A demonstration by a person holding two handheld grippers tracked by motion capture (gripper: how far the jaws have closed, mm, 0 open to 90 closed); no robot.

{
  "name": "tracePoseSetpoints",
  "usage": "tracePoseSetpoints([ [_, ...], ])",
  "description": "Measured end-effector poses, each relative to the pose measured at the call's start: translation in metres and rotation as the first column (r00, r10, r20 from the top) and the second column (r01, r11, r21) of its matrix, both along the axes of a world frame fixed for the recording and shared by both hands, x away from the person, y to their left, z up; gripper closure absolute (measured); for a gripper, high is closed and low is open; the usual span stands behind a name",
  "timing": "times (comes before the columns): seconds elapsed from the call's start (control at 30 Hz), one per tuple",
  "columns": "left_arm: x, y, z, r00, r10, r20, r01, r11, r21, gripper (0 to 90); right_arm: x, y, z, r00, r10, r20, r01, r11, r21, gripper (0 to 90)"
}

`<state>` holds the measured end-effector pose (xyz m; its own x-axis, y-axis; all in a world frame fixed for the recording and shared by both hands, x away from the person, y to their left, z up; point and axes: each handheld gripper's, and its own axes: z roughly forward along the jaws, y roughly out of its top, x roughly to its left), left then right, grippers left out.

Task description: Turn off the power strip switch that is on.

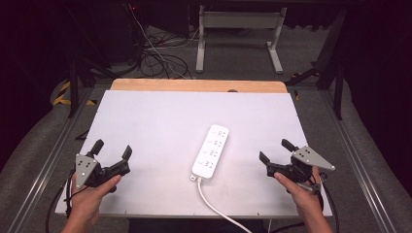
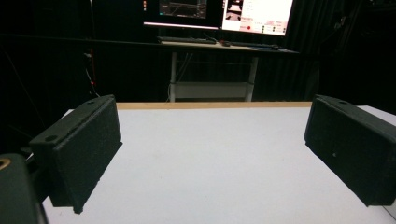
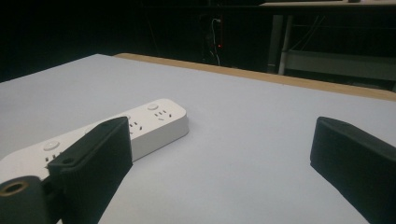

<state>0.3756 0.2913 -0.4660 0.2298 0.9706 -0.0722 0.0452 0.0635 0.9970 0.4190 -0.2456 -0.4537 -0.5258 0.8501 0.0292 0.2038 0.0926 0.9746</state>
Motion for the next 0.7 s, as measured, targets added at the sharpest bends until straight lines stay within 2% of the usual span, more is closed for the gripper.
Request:
tracePoseSetpoints([
  [0.33, 0.0012, -0.0005, -0.0001, 1.0, -0.001, -0.001, 0.001, 1.0, -0.001, 4.5, -0.0013, -0.0013, 0.0001, 1.0, 0.002, 0.001, -0.002, 1.0, -0.009, 7.0],
  [0.5, 0.0013, -0.0003, 0.0, 1.0, -0.001, 0.001, 0.001, 1.0, -0.001, 4.5, -0.0012, -0.0024, 0.0017, 0.9998, -0.016, -0.009, 0.016, 0.9999, -0.002, 7.5],
  [0.63, 0.0014, 0.0002, 0.0, 1.0, 0.001, 0.003, -0.001, 1.0, -0.002, 4.9, -0.0024, -0.0037, 0.0057, 0.9999, -0.013, -0.004, 0.013, 0.9999, 0.007, 19.1],
  [0.67, 0.0015, 0.0003, 0.0001, 1.0, 0.0, 0.004, 0.0, 1.0, -0.001, 4.8, -0.0035, -0.0036, 0.0069, 1.0, -0.004, -0.004, 0.004, 1.0, 0.005, 29.1],
  [0.7, 0.0015, 0.0001, 0.0001, 1.0, -0.001, 0.003, 0.001, 1.0, -0.003, 4.8, -0.0035, -0.0036, 0.0069, 1.0, -0.004, -0.004, 0.004, 1.0, 0.005, 29.1],
])
